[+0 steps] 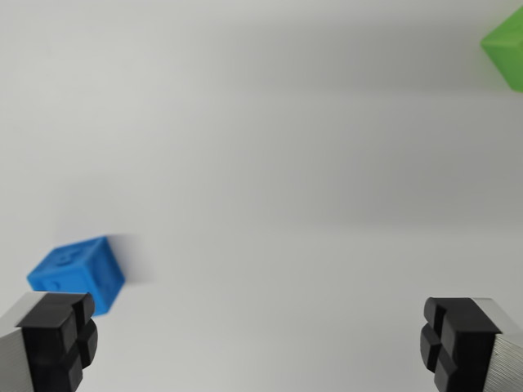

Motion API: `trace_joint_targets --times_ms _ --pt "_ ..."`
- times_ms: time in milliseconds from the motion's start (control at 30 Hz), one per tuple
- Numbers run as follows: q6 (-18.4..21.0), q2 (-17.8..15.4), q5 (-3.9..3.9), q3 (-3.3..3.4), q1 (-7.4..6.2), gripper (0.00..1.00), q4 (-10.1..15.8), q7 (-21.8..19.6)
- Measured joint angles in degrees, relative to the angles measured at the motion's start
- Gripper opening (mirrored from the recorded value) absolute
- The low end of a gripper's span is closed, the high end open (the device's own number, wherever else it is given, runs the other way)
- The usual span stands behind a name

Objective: Stack cube

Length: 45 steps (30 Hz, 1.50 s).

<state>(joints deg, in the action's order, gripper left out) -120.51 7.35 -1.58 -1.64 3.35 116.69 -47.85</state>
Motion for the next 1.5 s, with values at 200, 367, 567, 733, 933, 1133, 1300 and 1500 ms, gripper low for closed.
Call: trace_joint_targets --times_ms 200,367,567,733,933,1133,1300,1500 --pt "-1.6 -0.5 0.00 -0.25 -0.43 1.00 1.9 -0.2" --pt "-3.1 -0.9 0.02 -0.51 -0.80 1.00 3.8 -0.4" --pt "-5.2 -1.4 0.04 -0.99 -1.33 1.00 6.2 -0.8" --pt "-7.0 -1.7 0.06 -1.29 -1.85 1.00 8.2 -1.1" --pt "-9.5 -2.0 0.09 -1.78 -2.58 1.00 10.9 -1.6" --pt "-12.0 -2.2 0.10 -2.29 -3.27 1.00 13.3 -2.0" --pt "-14.4 -2.3 0.11 -2.83 -3.97 1.00 15.6 -2.6" --pt "-17.2 -2.3 0.11 -3.41 -4.86 1.00 18.1 -3.3"
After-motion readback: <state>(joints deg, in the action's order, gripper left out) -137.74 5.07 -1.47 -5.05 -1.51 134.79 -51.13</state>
